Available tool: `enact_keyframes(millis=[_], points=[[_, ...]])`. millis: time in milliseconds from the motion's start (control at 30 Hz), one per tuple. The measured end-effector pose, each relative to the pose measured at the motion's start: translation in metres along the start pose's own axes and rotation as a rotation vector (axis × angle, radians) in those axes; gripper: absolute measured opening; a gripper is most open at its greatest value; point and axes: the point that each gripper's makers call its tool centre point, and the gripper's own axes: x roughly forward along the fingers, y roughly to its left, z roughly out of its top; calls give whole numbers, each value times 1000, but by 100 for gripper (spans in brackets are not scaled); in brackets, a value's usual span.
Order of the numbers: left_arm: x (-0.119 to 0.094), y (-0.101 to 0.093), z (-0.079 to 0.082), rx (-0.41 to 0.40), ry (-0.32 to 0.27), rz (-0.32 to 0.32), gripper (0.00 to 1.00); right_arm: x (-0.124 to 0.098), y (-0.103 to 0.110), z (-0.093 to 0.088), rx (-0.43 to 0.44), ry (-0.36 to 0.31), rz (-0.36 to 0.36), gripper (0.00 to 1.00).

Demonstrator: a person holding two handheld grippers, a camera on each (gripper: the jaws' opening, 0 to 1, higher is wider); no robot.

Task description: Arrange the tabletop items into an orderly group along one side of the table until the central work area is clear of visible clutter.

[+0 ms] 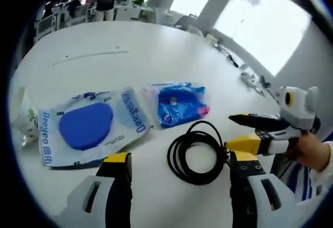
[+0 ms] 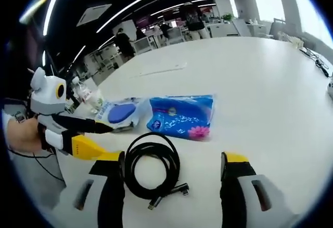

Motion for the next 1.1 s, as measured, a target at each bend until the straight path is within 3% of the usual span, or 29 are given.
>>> enact_keyframes(millis=[233, 800, 1100], points=[[-22, 16, 4, -26, -25, 22, 75, -4, 20, 3, -31, -13, 2, 75], [-69, 56, -3, -43, -52, 67, 76, -7, 40, 2, -52, 6, -5, 81], [-98, 84, -13, -19, -47, 89, 76, -14, 49, -10, -57, 20, -20, 81]])
